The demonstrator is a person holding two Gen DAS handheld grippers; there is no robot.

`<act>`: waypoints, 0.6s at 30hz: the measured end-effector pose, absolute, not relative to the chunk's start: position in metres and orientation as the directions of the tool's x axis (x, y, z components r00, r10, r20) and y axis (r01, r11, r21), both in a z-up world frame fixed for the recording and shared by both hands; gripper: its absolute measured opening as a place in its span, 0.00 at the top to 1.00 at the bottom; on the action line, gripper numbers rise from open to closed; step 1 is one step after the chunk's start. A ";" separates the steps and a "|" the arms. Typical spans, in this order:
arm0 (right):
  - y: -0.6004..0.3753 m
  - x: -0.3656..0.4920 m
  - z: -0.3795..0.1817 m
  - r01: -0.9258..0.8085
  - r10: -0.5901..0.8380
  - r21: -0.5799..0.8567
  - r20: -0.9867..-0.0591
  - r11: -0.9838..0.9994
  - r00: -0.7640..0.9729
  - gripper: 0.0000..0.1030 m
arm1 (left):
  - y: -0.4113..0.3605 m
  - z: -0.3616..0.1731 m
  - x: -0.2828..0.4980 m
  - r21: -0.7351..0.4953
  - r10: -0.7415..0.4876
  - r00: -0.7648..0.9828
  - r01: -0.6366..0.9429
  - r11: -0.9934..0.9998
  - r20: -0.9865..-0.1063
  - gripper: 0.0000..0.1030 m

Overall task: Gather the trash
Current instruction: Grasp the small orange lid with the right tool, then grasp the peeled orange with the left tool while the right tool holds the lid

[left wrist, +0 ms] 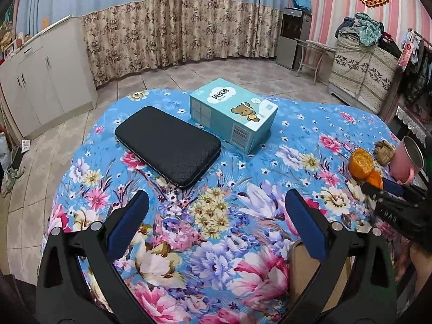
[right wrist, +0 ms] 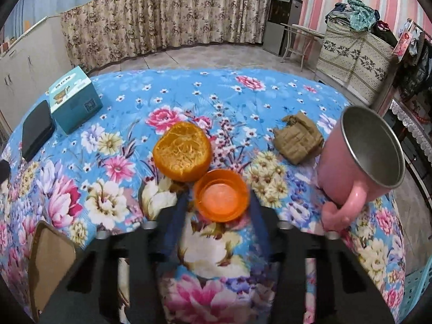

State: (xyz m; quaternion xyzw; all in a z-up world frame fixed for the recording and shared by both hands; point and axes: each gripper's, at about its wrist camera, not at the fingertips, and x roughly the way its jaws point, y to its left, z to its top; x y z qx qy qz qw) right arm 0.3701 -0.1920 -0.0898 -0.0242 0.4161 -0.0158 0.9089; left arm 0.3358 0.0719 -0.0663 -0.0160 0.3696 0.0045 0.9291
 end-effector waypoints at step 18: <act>-0.264 0.263 -0.054 0.140 -0.098 0.006 -0.683 0.990 0.724 0.61 | 0.023 -0.069 0.320 -0.077 -0.100 0.715 0.065 0.995 -0.692 0.05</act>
